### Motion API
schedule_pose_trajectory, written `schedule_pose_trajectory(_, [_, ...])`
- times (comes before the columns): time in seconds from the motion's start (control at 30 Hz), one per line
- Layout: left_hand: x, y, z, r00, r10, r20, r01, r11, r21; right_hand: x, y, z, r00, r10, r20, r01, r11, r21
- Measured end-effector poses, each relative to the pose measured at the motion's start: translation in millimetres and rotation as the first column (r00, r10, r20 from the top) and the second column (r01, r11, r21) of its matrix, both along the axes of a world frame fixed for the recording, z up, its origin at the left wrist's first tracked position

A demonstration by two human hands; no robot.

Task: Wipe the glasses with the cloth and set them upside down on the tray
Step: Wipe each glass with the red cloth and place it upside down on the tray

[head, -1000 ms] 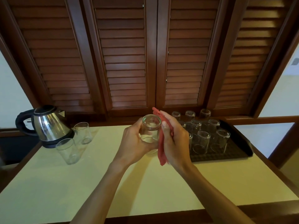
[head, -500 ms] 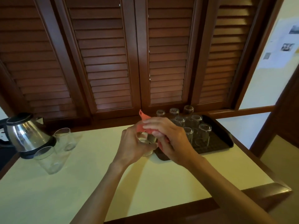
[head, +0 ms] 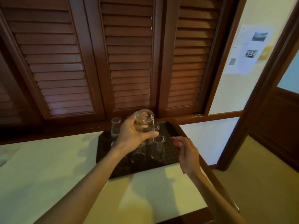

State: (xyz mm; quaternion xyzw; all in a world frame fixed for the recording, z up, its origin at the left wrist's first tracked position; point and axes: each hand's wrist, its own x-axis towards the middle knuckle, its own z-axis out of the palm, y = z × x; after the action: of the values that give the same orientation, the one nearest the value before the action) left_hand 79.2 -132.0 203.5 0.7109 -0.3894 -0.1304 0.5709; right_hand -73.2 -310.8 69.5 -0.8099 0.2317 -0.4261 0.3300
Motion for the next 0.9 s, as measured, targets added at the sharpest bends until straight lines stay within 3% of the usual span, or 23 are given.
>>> schedule_pose_trajectory(0.13, [5.3,-78.0,13.8,0.999,0.026,0.041,-0.028,0.999,0.04,-1.0,-39.4,-47.8,0.94,-0.08,-0.33,-0.026,0.952,-0.304])
schedule_pose_trajectory(0.2, [17.3,-116.6,15.9,0.997,0.055,0.05,-0.059,0.994,0.087,1.4,-46.5,-60.8,0.913,-0.092,-0.398,-0.057,0.937,-0.346])
schedule_pose_trajectory(0.43, [62.2,-216.4,-6.6,0.98,0.057,0.188,-0.12,0.932,0.342,5.7,-53.5,-70.6,0.92,-0.062,-0.387,-0.067,0.948,-0.311])
schedule_pose_trajectory(0.67, [79.2,-264.5,-41.2,0.948,-0.019,0.318,-0.184,0.785,0.592,8.9,-52.1,-73.0,0.926,-0.086,-0.368,-0.045,0.942,-0.333])
schedule_pose_trajectory(0.9, [82.6,-273.1,-61.6,0.955,0.006,0.296,-0.214,0.706,0.675,13.1,-53.8,-75.8,0.933,-0.124,-0.337,-0.008,0.932,-0.364])
